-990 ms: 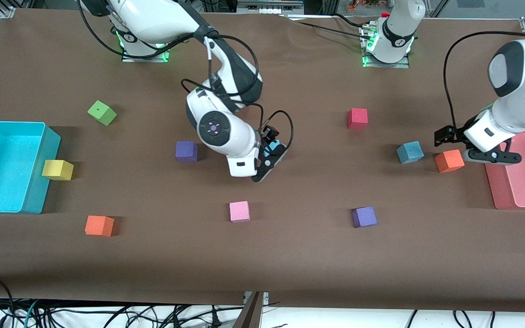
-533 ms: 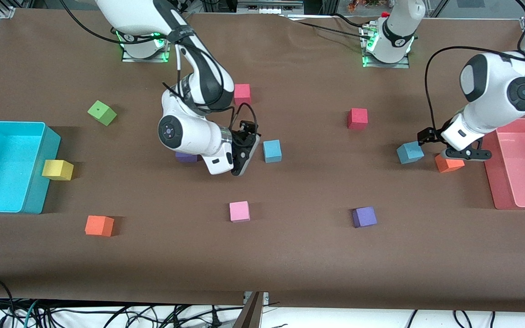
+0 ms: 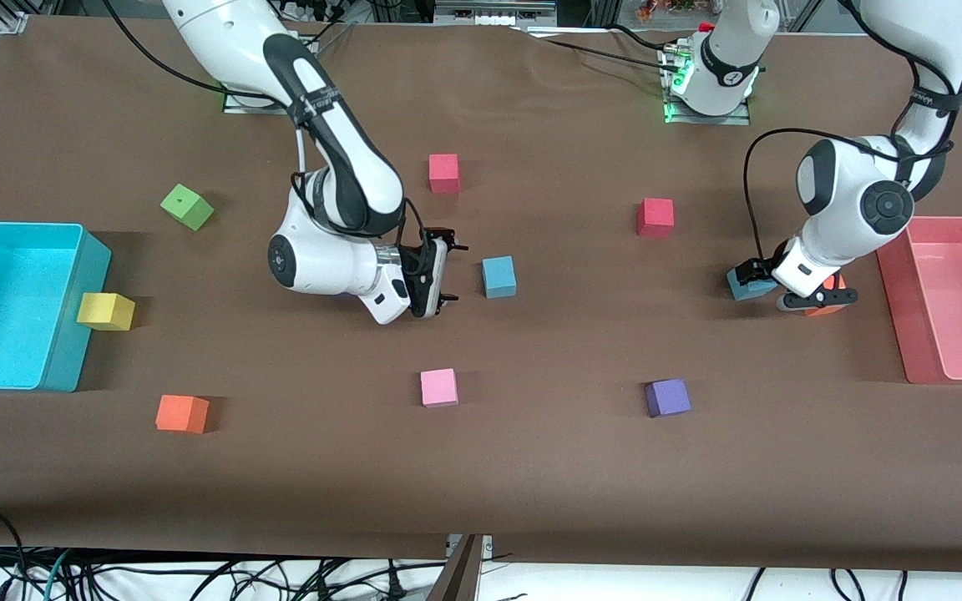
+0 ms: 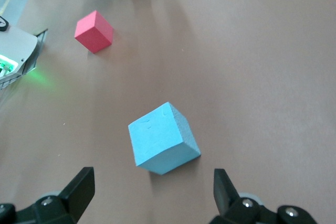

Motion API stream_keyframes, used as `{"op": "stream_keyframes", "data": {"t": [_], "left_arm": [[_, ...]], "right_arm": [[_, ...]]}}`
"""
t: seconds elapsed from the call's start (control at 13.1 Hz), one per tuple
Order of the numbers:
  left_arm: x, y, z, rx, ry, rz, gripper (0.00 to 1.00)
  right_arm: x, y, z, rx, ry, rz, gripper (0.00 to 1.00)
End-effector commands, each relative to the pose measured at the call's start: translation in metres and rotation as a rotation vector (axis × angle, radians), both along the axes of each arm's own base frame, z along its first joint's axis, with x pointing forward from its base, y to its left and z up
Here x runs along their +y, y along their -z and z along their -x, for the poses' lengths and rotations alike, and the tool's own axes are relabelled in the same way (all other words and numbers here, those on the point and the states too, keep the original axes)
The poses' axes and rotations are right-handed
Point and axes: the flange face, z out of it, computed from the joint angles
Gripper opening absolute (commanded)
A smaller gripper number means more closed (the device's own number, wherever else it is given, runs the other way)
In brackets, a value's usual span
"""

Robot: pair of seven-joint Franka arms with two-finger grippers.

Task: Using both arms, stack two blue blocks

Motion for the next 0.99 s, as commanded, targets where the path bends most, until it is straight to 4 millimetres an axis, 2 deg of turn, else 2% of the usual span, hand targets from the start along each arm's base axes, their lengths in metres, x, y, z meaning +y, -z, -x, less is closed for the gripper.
{"op": "stream_keyframes", "data": {"t": [0.0, 0.23, 0.3, 0.46, 0.53, 0.61, 0.69, 0.76, 0.91], "left_arm": [[-0.004, 0.009, -0.005, -0.012, -0.007, 0.000, 0.99], [-0.004, 0.015, -0.002, 0.003, -0.007, 0.000, 0.98], [-0.002, 0.021, 0.000, 0.014, -0.004, -0.002, 0.72], [-0.003, 0.024, 0.000, 0.020, -0.012, -0.002, 0.69], [-0.003, 0.025, 0.001, 0.021, -0.013, -0.003, 0.63], [-0.003, 0.025, 0.000, 0.020, 0.000, -0.005, 0.42], [-0.004, 0.018, 0.000, 0.014, 0.012, -0.005, 0.15], [-0.004, -0.004, -0.006, -0.022, 0.027, -0.001, 0.00], [-0.010, -0.059, -0.012, -0.038, 0.049, 0.009, 0.00]], "right_arm": [[-0.016, 0.032, 0.016, -0.076, -0.002, -0.083, 1.00], [-0.022, 0.052, 0.025, -0.124, -0.004, -0.144, 1.00], [-0.022, 0.055, 0.026, -0.132, -0.004, -0.154, 1.00], [-0.022, 0.061, 0.029, -0.129, -0.009, -0.154, 1.00], [-0.020, 0.063, 0.031, -0.124, -0.005, -0.159, 1.00], [-0.020, 0.067, 0.032, -0.117, -0.001, -0.160, 1.00], [-0.019, 0.070, 0.034, -0.117, -0.006, -0.160, 1.00], [-0.015, 0.074, 0.037, -0.115, -0.017, -0.163, 1.00], [-0.014, 0.074, 0.038, -0.115, -0.018, -0.171, 1.00]]}}
